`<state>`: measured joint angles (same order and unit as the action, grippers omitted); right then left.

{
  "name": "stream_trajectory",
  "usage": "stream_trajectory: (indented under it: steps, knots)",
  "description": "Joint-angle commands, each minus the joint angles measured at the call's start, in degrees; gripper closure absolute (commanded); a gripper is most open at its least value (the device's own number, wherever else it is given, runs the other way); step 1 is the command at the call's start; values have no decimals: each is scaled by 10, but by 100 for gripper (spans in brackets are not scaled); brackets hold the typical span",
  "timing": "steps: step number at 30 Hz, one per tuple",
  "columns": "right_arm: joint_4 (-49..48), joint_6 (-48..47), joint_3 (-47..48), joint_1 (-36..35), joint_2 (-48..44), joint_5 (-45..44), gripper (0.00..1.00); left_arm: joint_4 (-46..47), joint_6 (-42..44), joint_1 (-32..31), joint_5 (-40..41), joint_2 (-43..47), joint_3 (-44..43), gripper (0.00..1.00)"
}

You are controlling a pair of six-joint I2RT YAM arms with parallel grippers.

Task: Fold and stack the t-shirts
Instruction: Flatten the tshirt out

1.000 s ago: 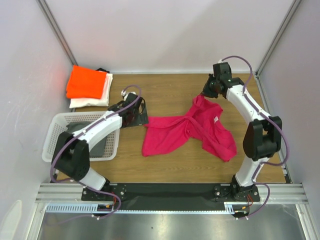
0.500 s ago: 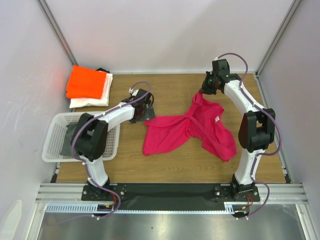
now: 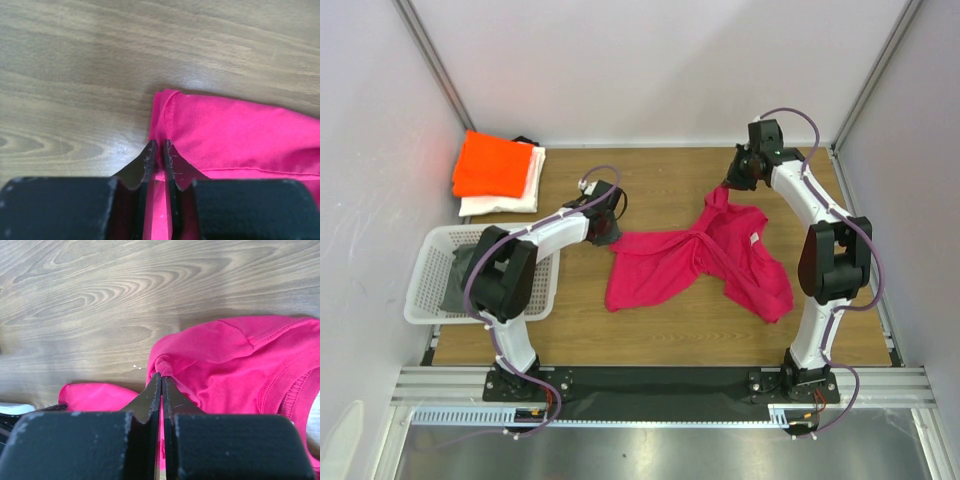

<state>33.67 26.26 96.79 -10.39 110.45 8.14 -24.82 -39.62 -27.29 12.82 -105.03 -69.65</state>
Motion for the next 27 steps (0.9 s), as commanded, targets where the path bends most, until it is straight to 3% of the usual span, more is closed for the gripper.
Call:
stream_trajectory:
  steps: [1, 2, 5, 8, 10, 13, 14, 19, 27]
  knots:
    - [-7, -5, 1, 7, -26, -8, 100, 29, -1, 5, -11, 11, -8, 85]
    - [-8, -4, 1, 7, -27, -9, 100, 29, 1, 5, -14, 11, -7, 84]
    - [-6, -4, 0, 10, -29, -8, 100, 36, 8, 5, -23, 20, 4, 62]
    - [-7, -1, -4, 10, -30, -4, 100, 36, 15, 5, -27, 21, 12, 56]
    - [-9, 1, -8, 10, -31, -2, 100, 35, 16, 5, -32, 20, 15, 59]
    - [-11, 3, -11, 10, -31, -1, 100, 43, 16, 5, -37, 21, 20, 85]
    - [-11, 3, -12, 10, -33, -2, 100, 44, 16, 5, -37, 21, 19, 100]
    - [-4, -4, 6, 15, -39, -6, 100, 43, 36, 6, -16, 47, -1, 99]
    - [1, -6, 57, 43, -66, 7, 100, 79, 163, 13, -4, 207, -41, 100]
